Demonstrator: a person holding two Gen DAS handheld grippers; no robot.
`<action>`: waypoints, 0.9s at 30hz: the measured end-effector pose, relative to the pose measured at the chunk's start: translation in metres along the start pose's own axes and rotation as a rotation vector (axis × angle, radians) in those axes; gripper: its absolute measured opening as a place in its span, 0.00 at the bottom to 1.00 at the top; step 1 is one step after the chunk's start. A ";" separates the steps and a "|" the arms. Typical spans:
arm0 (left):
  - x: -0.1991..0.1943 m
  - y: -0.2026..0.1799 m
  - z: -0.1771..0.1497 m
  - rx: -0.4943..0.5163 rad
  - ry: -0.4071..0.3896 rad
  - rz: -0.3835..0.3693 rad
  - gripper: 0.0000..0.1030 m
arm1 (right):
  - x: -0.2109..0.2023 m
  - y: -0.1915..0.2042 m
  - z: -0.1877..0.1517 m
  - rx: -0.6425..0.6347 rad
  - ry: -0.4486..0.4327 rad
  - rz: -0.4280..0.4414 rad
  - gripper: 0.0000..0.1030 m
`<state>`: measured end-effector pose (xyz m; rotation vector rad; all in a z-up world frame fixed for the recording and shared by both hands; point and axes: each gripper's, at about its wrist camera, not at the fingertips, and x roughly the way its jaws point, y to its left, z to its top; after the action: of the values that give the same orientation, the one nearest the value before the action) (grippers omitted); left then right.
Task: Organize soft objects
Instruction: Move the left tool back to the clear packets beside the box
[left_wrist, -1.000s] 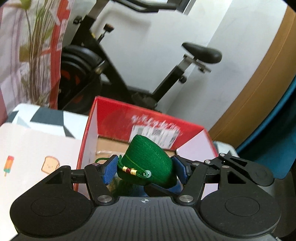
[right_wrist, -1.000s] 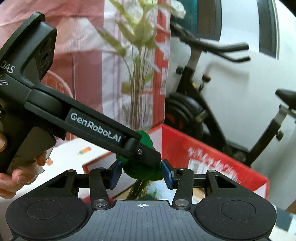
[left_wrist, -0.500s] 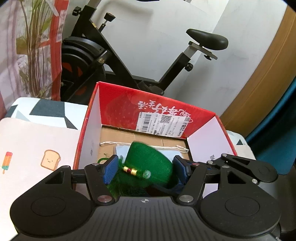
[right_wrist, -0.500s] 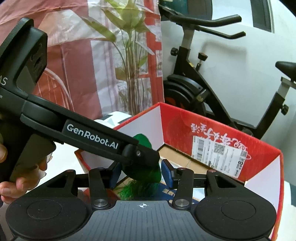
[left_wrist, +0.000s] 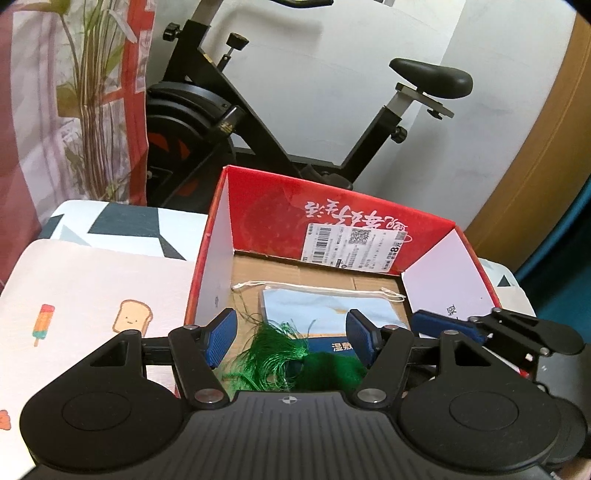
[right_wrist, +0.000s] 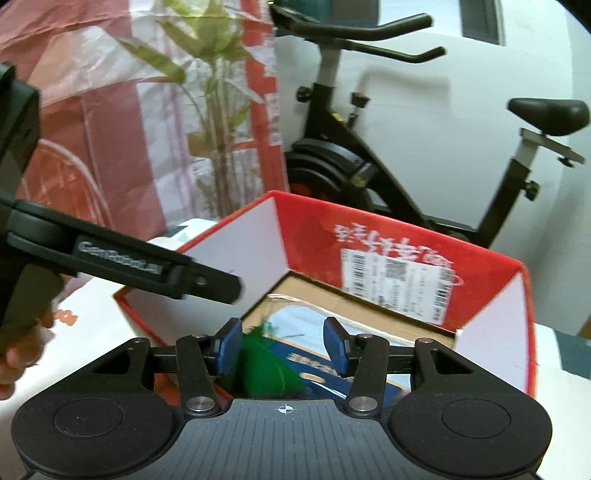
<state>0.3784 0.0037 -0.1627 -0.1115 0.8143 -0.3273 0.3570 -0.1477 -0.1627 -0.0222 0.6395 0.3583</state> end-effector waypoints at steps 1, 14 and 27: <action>-0.002 -0.001 -0.001 0.006 -0.004 0.005 0.66 | -0.002 -0.002 -0.001 0.008 0.000 -0.014 0.46; -0.048 -0.004 -0.021 0.061 -0.093 0.061 0.96 | -0.053 -0.014 -0.025 0.082 -0.067 -0.206 1.00; -0.093 0.004 -0.086 0.064 -0.092 0.118 1.00 | -0.101 0.011 -0.070 0.152 -0.064 -0.206 1.00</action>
<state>0.2570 0.0401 -0.1575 -0.0183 0.7155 -0.2346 0.2381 -0.1790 -0.1588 0.0678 0.5934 0.1104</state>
